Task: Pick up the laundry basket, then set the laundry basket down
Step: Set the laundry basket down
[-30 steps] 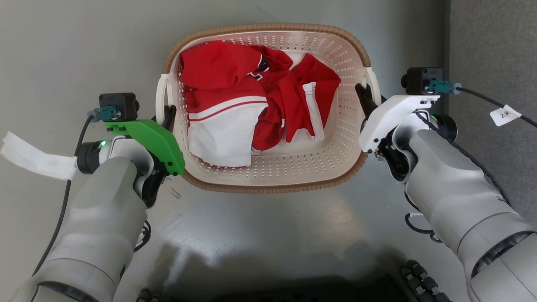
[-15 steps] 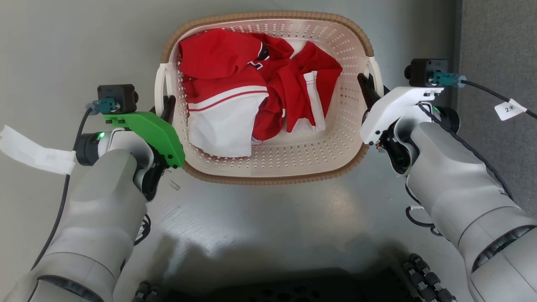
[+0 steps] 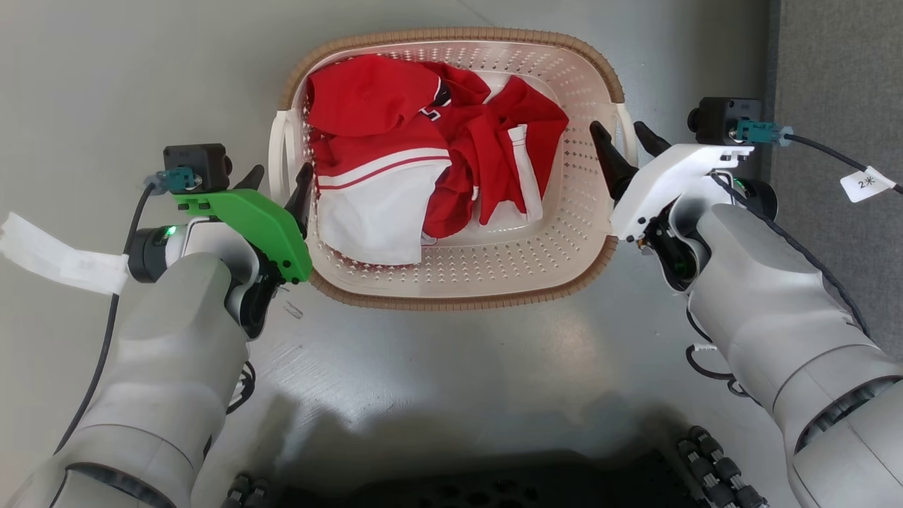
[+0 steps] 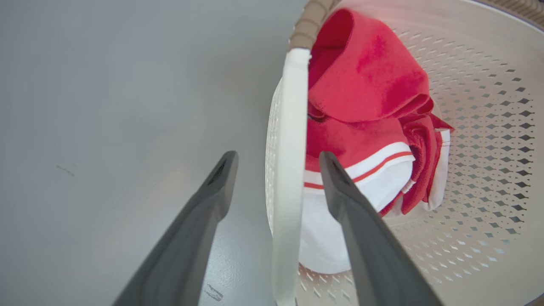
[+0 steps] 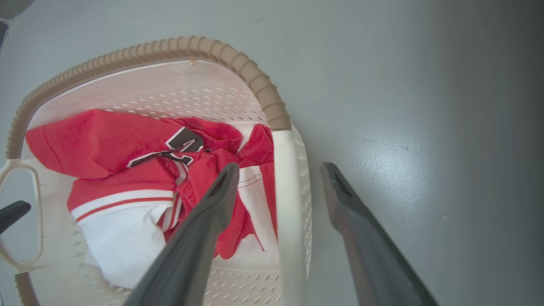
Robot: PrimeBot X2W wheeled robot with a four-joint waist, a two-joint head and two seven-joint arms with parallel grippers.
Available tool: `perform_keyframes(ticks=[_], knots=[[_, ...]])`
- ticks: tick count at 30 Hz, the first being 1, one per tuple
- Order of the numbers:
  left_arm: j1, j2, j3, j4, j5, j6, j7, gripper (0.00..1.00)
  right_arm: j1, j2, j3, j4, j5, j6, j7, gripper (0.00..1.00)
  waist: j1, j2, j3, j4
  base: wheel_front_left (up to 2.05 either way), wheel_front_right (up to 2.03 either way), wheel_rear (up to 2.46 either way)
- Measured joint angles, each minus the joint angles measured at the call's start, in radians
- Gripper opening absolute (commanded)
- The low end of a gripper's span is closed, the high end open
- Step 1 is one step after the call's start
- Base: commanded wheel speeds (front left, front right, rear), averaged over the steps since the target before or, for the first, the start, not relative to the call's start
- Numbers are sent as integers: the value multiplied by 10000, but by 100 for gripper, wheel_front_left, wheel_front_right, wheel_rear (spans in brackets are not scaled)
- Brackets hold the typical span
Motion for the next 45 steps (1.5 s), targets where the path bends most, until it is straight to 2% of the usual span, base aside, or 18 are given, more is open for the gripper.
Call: perform_keyframes(ticks=[12,24,38,45], knots=[[-12,17,-197,199,-82,0,-15,100,4,0,48,48,2,0,-73,100,0,0,-282,-27,0,0,0],[709,71,-441,232,-92,0,-449,100,708,2,293,-10,54,0,-75,100,0,0,-1227,-106,0,0,0],[1736,322,-385,-692,-188,2,-708,100,1624,-146,-255,-945,-305,0,-84,100,-1,0,-3168,-229,0,0,0],[2085,894,451,-1687,48,2,-708,100,2254,-401,-777,-1632,-608,0,-86,100,-1,0,-4300,-216,0,0,0]])
